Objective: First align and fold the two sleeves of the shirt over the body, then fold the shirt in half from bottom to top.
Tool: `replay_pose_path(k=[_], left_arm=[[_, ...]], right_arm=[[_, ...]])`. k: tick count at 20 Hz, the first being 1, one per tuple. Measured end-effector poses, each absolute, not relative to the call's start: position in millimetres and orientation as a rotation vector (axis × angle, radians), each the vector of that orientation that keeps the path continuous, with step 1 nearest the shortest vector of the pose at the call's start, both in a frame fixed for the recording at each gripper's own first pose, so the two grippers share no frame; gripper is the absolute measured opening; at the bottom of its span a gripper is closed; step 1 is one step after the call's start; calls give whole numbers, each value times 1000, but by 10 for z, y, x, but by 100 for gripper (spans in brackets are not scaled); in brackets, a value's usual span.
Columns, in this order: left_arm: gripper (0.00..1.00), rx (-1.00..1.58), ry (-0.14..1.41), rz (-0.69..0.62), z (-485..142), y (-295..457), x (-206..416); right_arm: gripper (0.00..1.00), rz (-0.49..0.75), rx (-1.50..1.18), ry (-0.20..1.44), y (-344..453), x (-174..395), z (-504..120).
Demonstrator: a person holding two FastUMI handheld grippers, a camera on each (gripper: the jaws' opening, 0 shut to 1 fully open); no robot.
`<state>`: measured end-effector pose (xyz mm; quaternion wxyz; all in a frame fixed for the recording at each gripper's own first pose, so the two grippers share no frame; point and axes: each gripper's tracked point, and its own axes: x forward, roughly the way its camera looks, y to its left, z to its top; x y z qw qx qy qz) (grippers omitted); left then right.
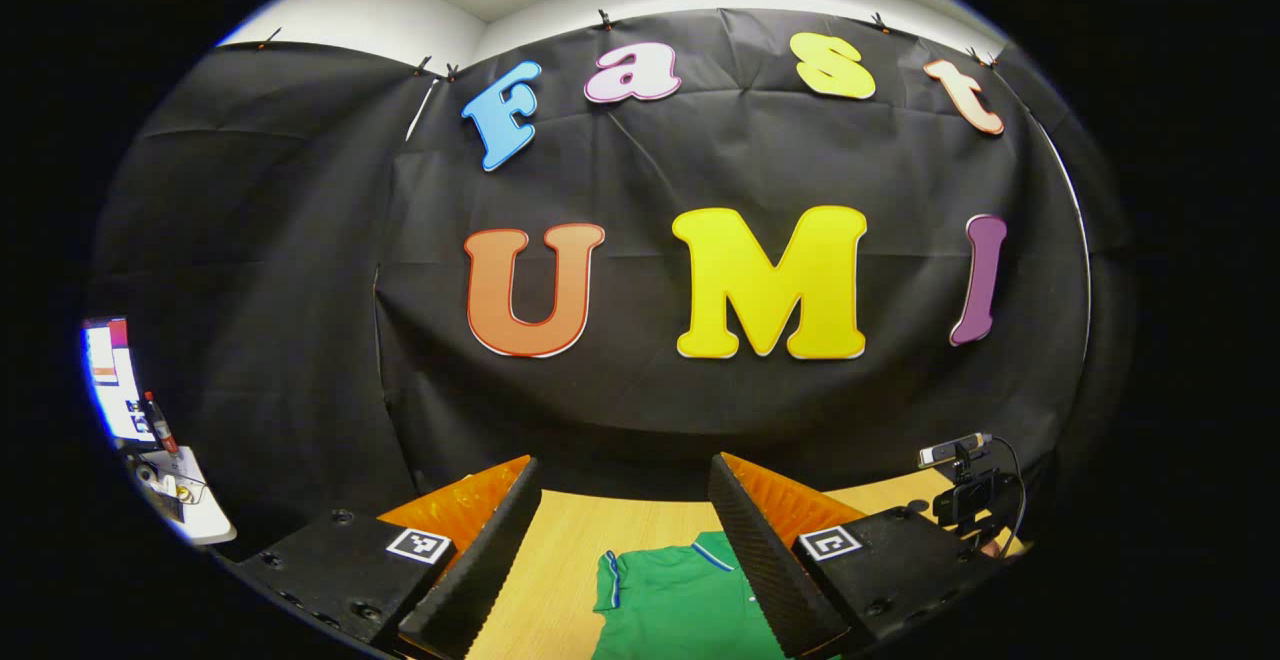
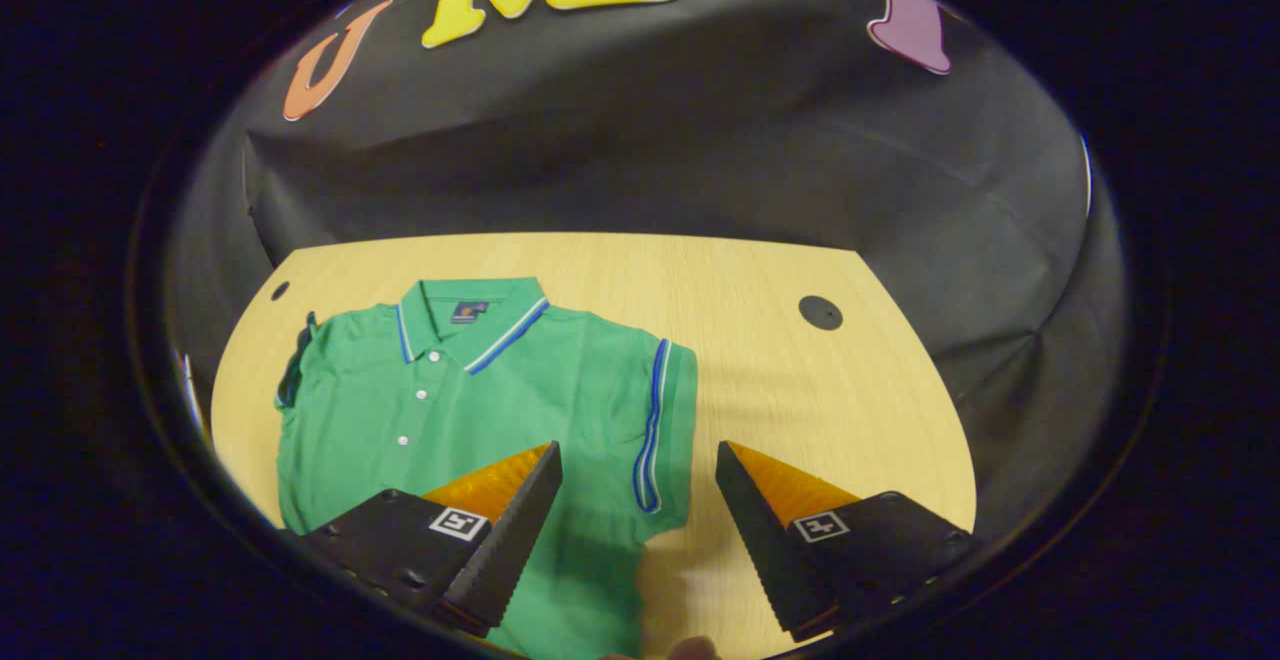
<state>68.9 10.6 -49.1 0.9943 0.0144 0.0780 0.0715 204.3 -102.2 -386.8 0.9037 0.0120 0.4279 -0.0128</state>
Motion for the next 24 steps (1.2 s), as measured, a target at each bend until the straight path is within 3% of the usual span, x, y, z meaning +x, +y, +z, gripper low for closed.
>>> replay_pose_path(k=[3,10,11,12,13,15,16,17,18,24], left_arm=[[100,30,179,142,-581,68,733],[100,71,197,101,-646,-104,833],[100,74,198,100,-652,-122,845],[100,75,198,99,-651,-135,854],[100,77,198,98,-657,-138,857],[100,78,198,94,-653,-164,865],[100,77,197,91,-654,-181,871],[100,76,197,90,-655,-191,853],[100,73,197,88,-651,-205,853],[100,69,189,92,-623,-182,816]], right_arm=[[90,-18,19,923,-1067,2155,-4081],[52,-2,42,979,-1098,2256,-4331],[52,-4,43,987,-1104,2270,-4360],[40,-1,65,987,-1134,2269,-4361],[34,6,87,990,-1140,2268,-4367],[34,-9,127,971,-1182,2303,-4327],[10,-6,138,981,-1190,2281,-4339],[10,-8,146,979,-1205,2250,-4329],[0,-13,158,981,-1211,2265,-4296],[0,-7,165,920,-1204,2300,-3982]])
